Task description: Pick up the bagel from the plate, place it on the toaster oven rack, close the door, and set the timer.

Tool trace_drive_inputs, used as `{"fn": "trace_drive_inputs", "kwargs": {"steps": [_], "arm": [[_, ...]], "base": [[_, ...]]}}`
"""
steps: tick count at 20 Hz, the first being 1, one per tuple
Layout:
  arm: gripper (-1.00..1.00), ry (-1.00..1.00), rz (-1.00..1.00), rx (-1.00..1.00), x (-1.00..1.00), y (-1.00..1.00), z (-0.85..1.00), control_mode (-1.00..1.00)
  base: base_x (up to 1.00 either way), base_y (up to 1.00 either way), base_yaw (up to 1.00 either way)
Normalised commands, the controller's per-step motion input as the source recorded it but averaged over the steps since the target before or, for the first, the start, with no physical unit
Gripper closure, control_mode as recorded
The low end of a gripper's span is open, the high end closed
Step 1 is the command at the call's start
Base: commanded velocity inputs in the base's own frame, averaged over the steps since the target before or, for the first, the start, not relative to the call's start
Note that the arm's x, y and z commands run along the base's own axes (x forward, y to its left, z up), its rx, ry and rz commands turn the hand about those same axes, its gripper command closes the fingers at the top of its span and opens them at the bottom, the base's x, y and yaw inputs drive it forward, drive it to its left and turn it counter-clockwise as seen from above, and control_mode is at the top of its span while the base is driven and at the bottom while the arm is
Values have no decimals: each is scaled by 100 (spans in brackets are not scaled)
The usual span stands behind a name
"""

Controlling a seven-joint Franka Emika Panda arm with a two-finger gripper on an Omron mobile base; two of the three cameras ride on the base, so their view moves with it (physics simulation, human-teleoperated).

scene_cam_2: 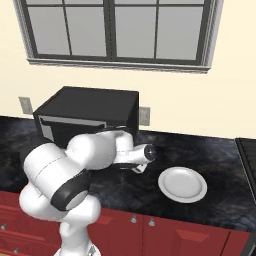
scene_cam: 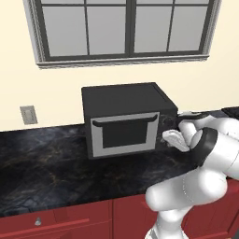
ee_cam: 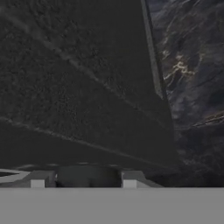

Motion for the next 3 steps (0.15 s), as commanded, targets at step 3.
{"fn": "trace_drive_inputs", "kwargs": {"steps": [3], "arm": [[100, 0, 9, 15, 0, -92, 0, -100]], "base": [[0, 0, 0]]}}
